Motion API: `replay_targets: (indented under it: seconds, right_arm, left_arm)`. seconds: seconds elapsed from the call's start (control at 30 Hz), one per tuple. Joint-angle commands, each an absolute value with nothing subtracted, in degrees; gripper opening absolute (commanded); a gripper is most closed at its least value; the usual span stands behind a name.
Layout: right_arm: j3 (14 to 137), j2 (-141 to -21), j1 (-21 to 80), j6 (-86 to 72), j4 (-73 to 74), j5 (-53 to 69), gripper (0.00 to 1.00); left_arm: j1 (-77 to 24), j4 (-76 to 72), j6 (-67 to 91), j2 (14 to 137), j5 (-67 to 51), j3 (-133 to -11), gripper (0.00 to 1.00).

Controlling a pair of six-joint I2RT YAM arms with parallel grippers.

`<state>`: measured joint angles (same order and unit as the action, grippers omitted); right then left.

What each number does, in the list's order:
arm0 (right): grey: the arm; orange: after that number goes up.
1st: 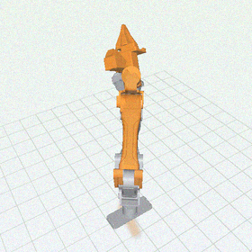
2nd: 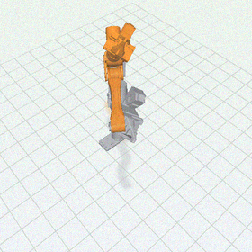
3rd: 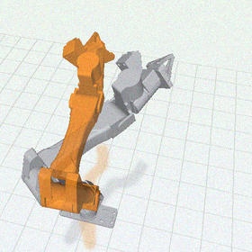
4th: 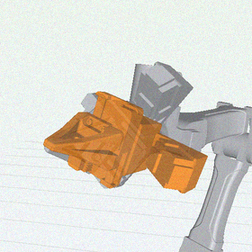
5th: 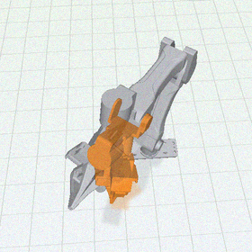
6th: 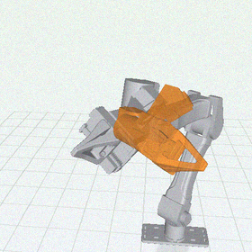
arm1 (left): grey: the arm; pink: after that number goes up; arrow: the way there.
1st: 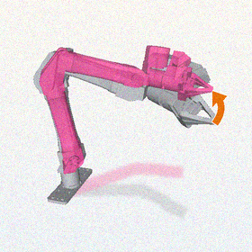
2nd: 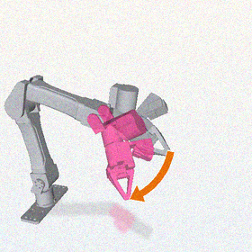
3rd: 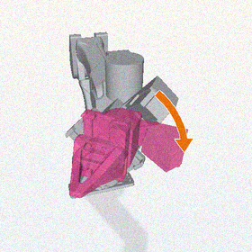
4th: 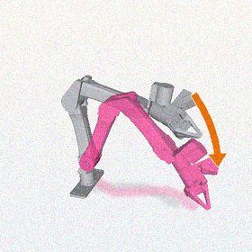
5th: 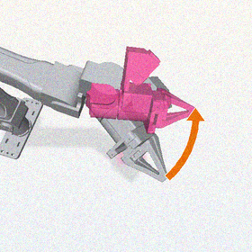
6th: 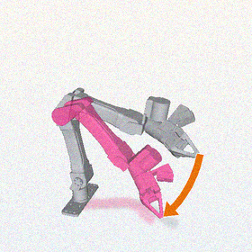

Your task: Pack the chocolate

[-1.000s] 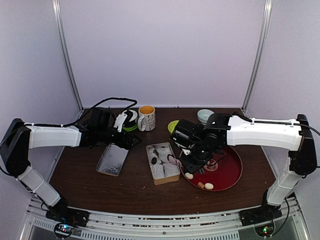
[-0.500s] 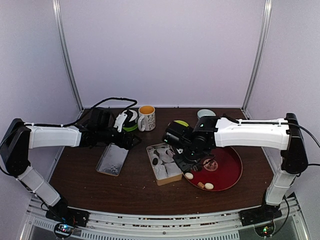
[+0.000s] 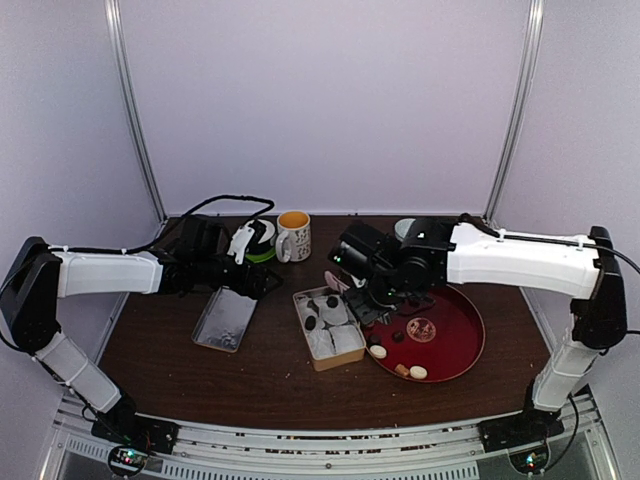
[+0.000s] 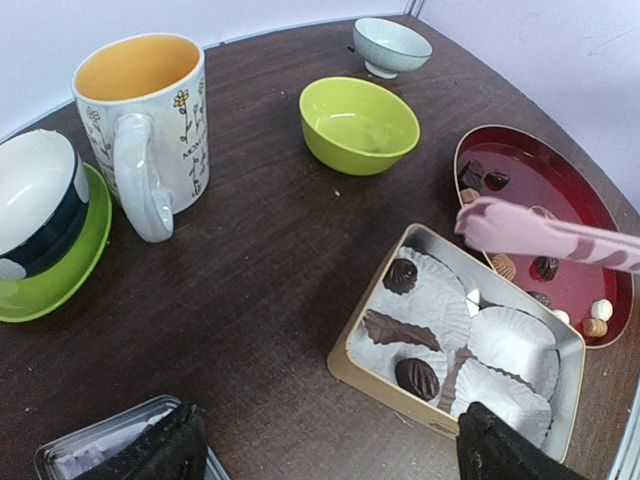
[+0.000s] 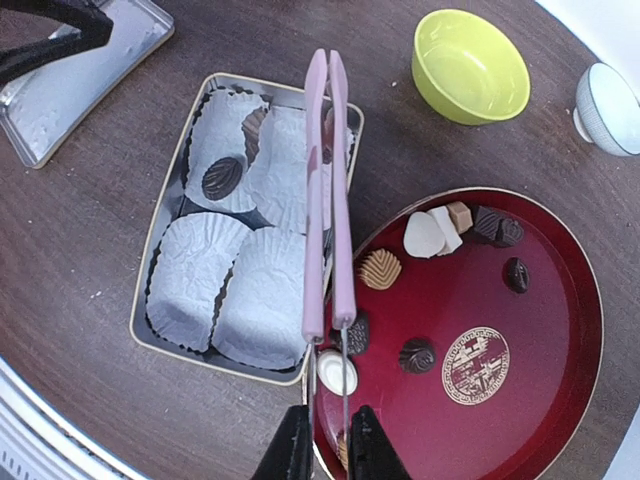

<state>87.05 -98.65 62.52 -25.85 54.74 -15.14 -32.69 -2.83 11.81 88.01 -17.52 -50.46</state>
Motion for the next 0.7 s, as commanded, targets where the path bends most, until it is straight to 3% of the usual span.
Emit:
replay_targets:
  seconds: [0.0,0.17,0.67]
  right_arm:
    - [83.25,-91.01,61.31,-26.82,54.91,-13.60,0.04]
    - [77.12,-85.98,59.58,-28.28,56.55,-11.68,0.17]
    - [68.46,-82.60,55.38,-29.45,54.29,-7.05,0.24]
  left_arm:
    - [-32.78,-3.55,10.34,86.49,-16.46,-50.03,0.89]
    - [-32.72,-4.03,10.15,85.78,-15.90,-49.45,0.90]
    - [-32.73,-4.13,9.68,86.15,-15.69,-49.57,0.90]
